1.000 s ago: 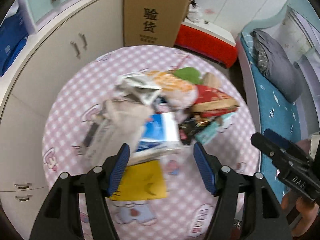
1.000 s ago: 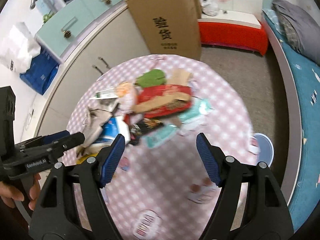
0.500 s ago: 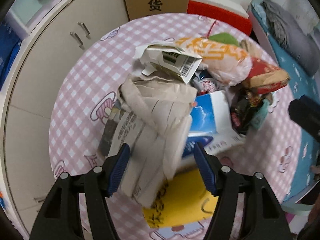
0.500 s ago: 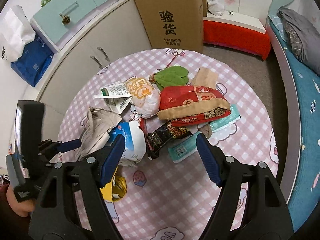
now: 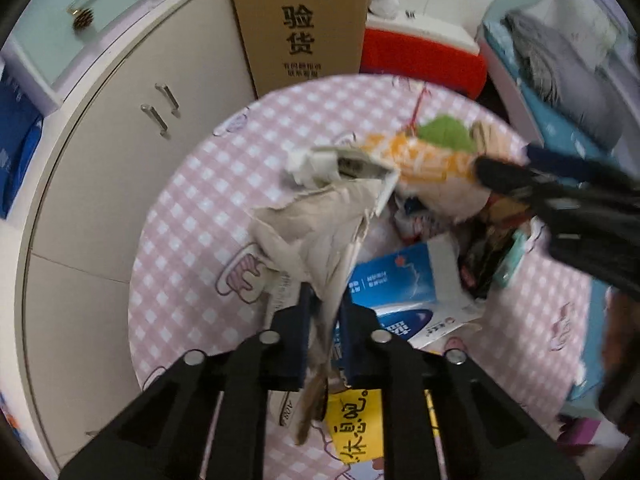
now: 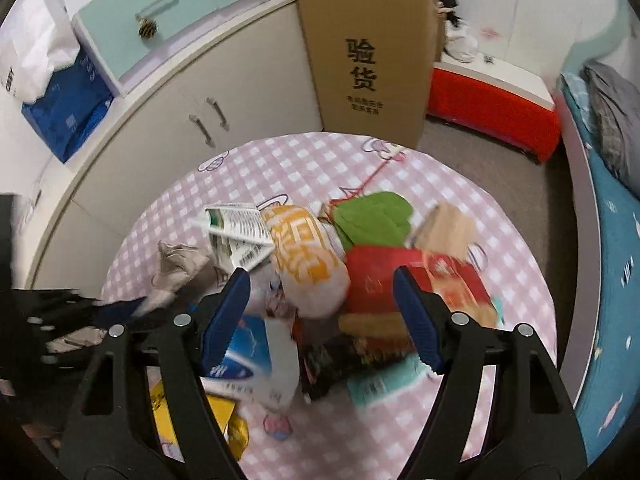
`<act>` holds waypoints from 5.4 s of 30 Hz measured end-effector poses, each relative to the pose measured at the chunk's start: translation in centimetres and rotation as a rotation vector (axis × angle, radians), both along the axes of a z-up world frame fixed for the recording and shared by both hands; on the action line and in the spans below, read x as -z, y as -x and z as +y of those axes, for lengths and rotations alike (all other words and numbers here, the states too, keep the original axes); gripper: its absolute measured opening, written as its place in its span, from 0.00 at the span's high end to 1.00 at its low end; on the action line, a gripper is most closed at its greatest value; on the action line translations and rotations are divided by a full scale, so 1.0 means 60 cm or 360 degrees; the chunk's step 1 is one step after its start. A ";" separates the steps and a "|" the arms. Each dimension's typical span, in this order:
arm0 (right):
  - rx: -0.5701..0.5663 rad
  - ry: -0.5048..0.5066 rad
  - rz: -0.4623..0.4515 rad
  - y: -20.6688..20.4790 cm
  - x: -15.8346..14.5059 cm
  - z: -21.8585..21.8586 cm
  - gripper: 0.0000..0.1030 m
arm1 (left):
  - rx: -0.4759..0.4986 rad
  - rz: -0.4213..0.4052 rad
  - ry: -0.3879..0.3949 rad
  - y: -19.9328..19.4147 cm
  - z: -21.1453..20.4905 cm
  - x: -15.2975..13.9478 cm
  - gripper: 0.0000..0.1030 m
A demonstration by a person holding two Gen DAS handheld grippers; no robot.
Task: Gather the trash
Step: 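Grasp crumpled paper with the left tool while the right grasps the orange-white plastic bag, then carry paper and bag over the blue bucket and open both tools to drop them, then move both open tools back over the table, then grasp the yellow packet with the left tool while the right grasps the white milk carton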
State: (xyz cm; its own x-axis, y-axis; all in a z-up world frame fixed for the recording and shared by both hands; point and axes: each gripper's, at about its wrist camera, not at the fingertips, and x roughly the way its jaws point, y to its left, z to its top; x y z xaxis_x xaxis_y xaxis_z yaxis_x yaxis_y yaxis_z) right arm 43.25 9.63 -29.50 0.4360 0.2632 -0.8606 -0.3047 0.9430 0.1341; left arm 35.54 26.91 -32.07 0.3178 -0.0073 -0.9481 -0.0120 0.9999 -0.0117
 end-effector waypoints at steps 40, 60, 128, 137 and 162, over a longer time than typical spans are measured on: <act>0.0802 -0.0279 0.0050 0.133 -0.117 -0.714 0.75 | 0.0492 -0.0046 0.0450 -0.109 -0.656 -0.102 0.95; 0.1082 -0.0308 0.0151 0.202 -0.062 -0.932 0.75 | 0.0684 0.0271 0.0361 -0.148 -0.901 -0.001 0.49; 0.0402 -0.0360 0.0250 0.203 -0.043 -0.209 0.24 | -0.0033 0.0040 0.0561 0.088 -0.073 -0.043 0.40; 0.0317 -0.0262 0.0328 0.219 -0.015 -0.092 0.24 | -0.0230 0.0218 0.0873 0.148 0.064 0.067 0.40; 0.0323 -0.0136 0.0158 0.190 -0.054 -0.046 0.24 | 0.0131 -0.0073 0.0988 0.124 0.020 -0.053 0.99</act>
State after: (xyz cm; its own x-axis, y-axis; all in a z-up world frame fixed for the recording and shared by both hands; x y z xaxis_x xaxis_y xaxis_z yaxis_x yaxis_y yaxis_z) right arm 31.84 6.86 -26.29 0.4017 0.2526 -0.8802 -0.0914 0.9675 0.2360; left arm 28.10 28.14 -28.90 0.3333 -0.5782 -0.7447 0.0790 0.8042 -0.5891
